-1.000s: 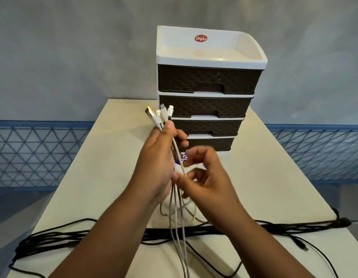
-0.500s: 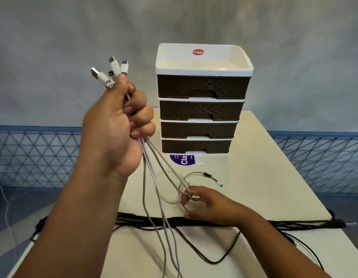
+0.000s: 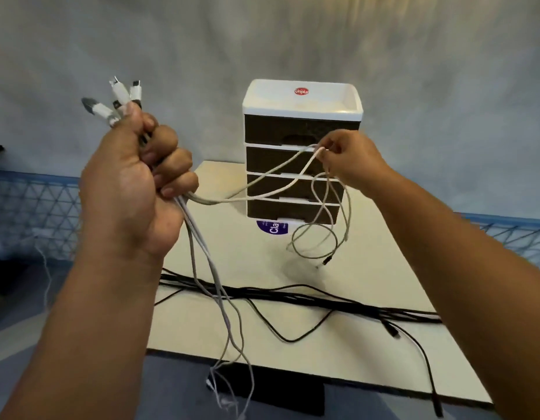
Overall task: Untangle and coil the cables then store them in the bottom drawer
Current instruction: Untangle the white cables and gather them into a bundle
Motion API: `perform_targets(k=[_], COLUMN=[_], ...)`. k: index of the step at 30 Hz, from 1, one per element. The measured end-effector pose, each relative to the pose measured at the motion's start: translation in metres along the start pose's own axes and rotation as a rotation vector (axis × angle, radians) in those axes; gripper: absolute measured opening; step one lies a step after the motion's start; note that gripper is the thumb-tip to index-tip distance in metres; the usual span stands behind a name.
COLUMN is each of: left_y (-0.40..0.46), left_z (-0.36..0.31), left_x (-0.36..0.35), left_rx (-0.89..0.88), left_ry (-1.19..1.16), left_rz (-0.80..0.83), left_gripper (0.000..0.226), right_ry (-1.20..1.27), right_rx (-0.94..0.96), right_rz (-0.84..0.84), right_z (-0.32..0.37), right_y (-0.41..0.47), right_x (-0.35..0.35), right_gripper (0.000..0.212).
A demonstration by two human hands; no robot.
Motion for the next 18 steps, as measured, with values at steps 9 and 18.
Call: perform_targets(k=[9, 18], left_y=[-0.033, -0.044], left_z=[-0.006, -0.043], left_x=[-0.026, -0.062], left_rx=[-0.059, -0.073], left_ry=[-0.009, 0.043], left_rz=[-0.079, -0.022], left_gripper=[0.033, 0.033], right_ry=[0.516, 0.619], right_rx=[0.028, 0.268], right_rz=[-0.095, 0.018], right_z=[0.032, 0.111], right_y=[-0.024, -0.088], right_x=[0.044, 0.079], right_gripper=[0.009, 0.016])
Point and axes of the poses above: each hand's wrist, its own y-axis towards the middle knuckle, its own x-axis out of the back of the hand, z = x × y, the point moved 9 cm from there along y, towards the middle knuckle, and after that the axes turned 8 degrees about -y, right-handed, at the moved point
